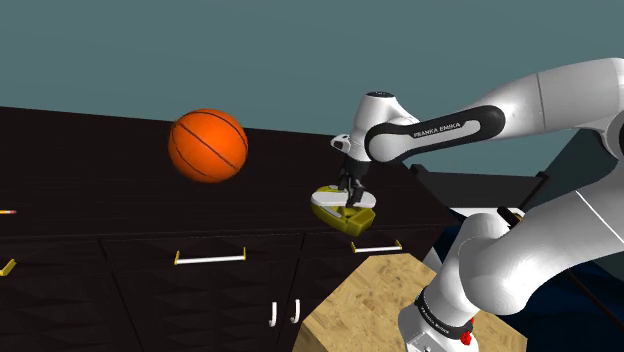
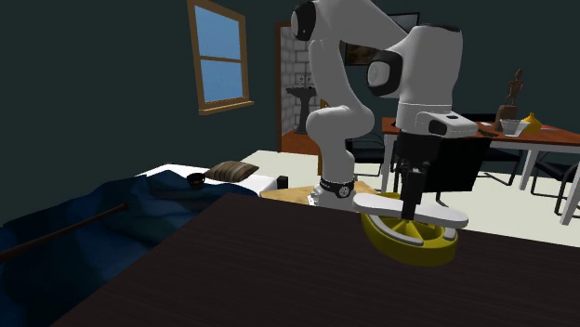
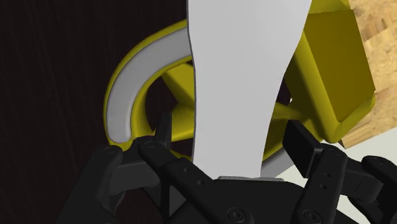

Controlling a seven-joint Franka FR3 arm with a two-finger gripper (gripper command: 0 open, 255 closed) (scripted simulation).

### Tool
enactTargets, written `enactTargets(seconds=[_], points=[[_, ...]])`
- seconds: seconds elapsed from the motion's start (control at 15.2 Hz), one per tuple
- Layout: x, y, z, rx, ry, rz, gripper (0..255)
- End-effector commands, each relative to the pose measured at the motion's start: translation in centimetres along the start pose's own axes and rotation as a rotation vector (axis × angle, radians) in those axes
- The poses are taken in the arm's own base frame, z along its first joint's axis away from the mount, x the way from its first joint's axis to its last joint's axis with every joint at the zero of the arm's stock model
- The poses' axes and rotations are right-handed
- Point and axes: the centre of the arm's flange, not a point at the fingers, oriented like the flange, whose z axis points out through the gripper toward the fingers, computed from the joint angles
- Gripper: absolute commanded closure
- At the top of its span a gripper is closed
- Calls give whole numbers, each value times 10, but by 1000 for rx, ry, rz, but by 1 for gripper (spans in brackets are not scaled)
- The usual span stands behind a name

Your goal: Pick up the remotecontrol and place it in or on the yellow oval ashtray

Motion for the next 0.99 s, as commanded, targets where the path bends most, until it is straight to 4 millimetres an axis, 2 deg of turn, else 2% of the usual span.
enactTargets(seconds=[0.0,0.2,0.46,0.92], points=[[0,0,0,0,0,0,0],[0,0,0,0,0,0,0],[0,0,-50,0,0,0,0],[0,0,-50,0,0,0,0]])
